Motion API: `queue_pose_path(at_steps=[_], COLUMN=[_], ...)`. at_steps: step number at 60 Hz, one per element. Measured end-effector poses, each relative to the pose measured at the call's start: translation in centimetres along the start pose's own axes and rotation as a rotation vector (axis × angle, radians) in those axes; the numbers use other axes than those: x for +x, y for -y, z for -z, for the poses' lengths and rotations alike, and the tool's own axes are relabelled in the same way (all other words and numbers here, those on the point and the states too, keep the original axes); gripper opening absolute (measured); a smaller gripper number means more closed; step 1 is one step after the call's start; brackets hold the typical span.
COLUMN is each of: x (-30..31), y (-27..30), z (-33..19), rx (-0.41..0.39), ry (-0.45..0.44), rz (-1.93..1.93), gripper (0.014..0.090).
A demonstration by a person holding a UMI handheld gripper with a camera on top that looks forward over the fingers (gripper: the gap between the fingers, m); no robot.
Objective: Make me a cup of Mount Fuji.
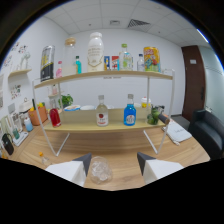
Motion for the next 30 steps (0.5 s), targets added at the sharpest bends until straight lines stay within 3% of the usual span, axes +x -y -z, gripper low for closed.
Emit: queue_pose_path(at_steps=[16,30], x=[3.6,4.8], y=[7.1,8.3], z=[-7.6,-13.5], rx=[0.092,0.052], ry=[0.048,0.069], rz=[-0.005,0.003], gripper=[0.0844,0.0674])
